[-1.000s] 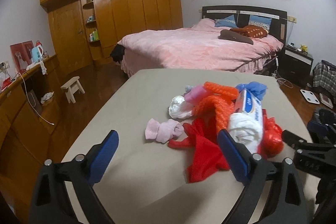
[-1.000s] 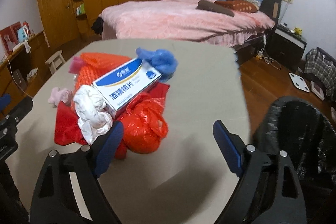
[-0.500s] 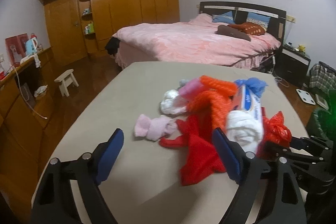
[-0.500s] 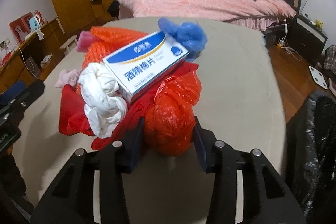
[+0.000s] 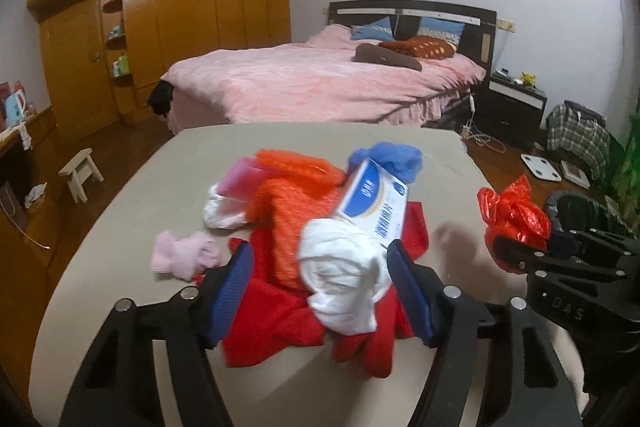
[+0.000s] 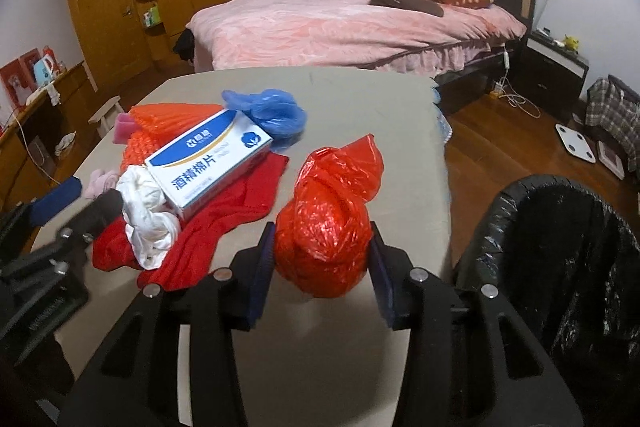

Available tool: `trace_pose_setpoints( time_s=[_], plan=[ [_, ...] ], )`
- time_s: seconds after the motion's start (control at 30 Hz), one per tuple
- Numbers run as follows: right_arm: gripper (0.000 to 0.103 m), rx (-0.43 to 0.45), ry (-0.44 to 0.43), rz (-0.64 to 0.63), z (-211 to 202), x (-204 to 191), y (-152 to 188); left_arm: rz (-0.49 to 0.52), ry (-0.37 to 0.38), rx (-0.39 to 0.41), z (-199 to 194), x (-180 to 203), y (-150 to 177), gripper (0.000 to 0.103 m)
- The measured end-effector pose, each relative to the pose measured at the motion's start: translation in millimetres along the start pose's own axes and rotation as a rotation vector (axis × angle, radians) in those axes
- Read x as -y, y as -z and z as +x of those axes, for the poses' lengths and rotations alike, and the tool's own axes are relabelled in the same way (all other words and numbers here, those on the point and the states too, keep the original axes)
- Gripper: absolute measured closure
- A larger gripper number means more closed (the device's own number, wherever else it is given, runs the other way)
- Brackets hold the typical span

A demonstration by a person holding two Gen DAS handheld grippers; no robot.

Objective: Collect trash
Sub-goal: 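Carry the red bag and white tissue over the bin and release both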

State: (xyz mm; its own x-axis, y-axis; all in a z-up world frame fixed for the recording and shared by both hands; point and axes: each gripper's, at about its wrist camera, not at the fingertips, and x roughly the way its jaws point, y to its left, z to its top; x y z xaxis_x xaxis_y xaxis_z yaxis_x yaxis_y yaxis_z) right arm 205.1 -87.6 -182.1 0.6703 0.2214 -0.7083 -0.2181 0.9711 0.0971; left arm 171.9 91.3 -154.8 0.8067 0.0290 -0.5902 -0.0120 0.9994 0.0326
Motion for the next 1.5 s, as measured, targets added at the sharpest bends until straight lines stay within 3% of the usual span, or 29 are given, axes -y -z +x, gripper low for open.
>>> trace_pose_setpoints(
  time_s=[0.1,0.2,0.3,0.43,0.93,1.17,1.5],
  plan=[
    [0.06,-0.005,-0.003,0.004,0,1,2,0.011,-0.007,-0.026,12,8,2,0.043],
    [0.06,-0.008,-0.005,0.004,0,2,5,0.023,-0.009,-0.05,21,13,6,0.06],
    [0.06,-0.012,-0.006,0.007,0,3,6,0.045,-0.015,-0.036,19,19,10,0.07],
    [0.06,-0.008,-0.01,0.008,-5,2,6,0.053,-0.014,-0.021,11,21,12,0.074],
    [0.06,0.091,-0.006,0.035,-64,17,-1,0.021,0.036,0.081,-48,26,-17,0.075],
    [0.059,0.128,0.057,0.064,-100,51,4,0.055,0.132,0.098,-65,58,-27,0.075],
    [0.059,0.142,0.217,0.149,-140,123,33,0.133,0.293,0.094,-70,135,-32,0.075]
  ],
)
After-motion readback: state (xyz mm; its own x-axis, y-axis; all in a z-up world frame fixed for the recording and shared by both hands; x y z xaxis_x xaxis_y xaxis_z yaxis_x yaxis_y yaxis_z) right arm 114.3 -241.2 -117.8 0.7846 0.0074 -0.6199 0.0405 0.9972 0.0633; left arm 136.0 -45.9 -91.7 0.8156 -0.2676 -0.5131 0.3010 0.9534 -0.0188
